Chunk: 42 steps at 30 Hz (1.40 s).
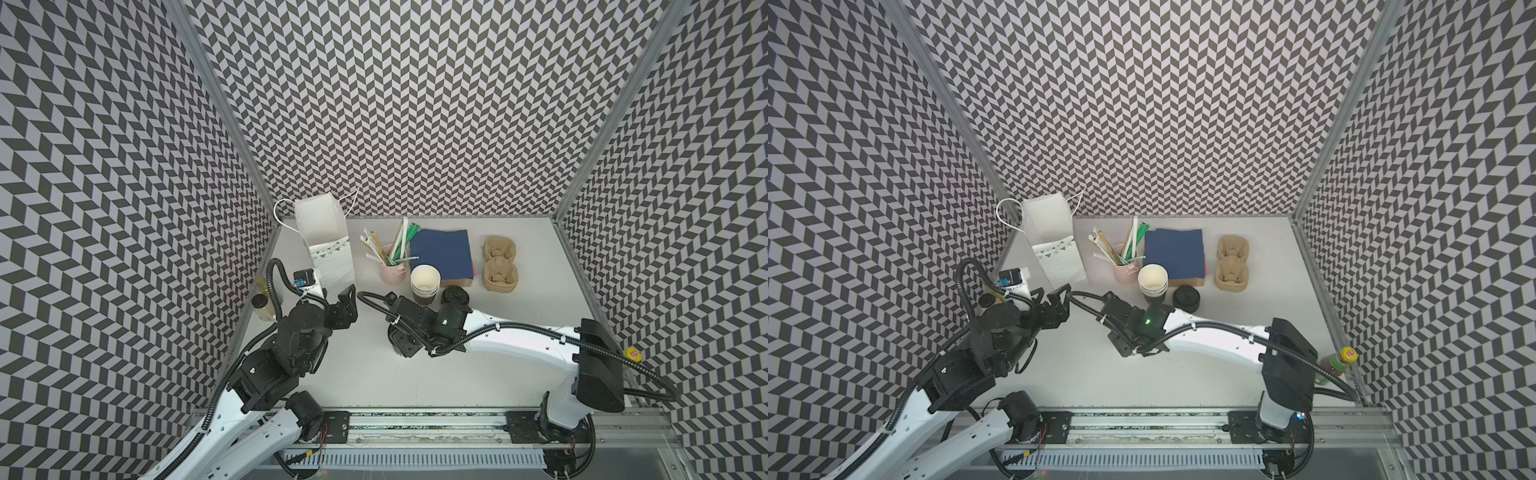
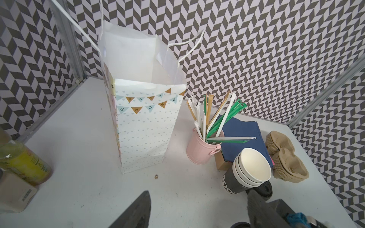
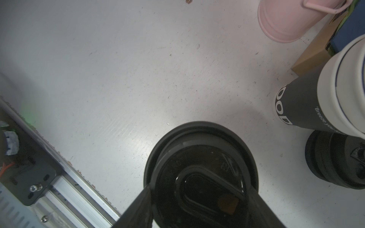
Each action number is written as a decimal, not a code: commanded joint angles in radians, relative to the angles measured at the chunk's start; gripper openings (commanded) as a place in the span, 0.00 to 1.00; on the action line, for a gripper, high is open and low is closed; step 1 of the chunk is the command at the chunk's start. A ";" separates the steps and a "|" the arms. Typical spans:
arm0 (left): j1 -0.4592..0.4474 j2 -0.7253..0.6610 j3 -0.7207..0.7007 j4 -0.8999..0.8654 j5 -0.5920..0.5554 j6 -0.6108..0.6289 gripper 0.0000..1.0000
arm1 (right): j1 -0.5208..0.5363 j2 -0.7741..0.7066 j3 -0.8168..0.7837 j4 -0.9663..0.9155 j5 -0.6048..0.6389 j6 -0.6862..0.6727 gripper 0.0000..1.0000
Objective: Pack a coffee takeout order
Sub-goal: Close the lid on the coffee cup.
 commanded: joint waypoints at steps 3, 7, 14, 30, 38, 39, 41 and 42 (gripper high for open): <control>-0.004 -0.020 -0.016 -0.002 -0.036 -0.011 0.77 | 0.010 0.033 -0.013 -0.067 -0.004 0.006 0.61; -0.004 -0.020 -0.016 -0.004 -0.036 -0.013 0.77 | 0.010 0.021 -0.020 -0.049 -0.054 -0.003 0.61; -0.004 -0.051 -0.019 -0.007 -0.049 -0.023 0.77 | 0.012 0.037 -0.044 -0.025 -0.098 -0.009 0.61; -0.005 -0.051 -0.026 0.002 -0.031 -0.021 0.77 | 0.018 0.059 -0.098 -0.022 -0.130 -0.011 0.59; -0.025 -0.032 -0.031 -0.049 0.027 -0.129 0.78 | 0.018 0.062 -0.104 -0.039 -0.130 -0.031 0.59; -0.024 -0.032 -0.041 -0.058 0.055 -0.155 0.78 | 0.019 0.054 -0.104 -0.035 -0.132 -0.030 0.59; -0.023 -0.038 -0.072 -0.051 0.112 -0.201 0.78 | 0.018 0.040 -0.108 -0.031 -0.133 -0.032 0.59; -0.023 -0.039 -0.087 -0.048 0.132 -0.225 0.78 | 0.017 0.035 -0.112 -0.032 -0.128 -0.033 0.59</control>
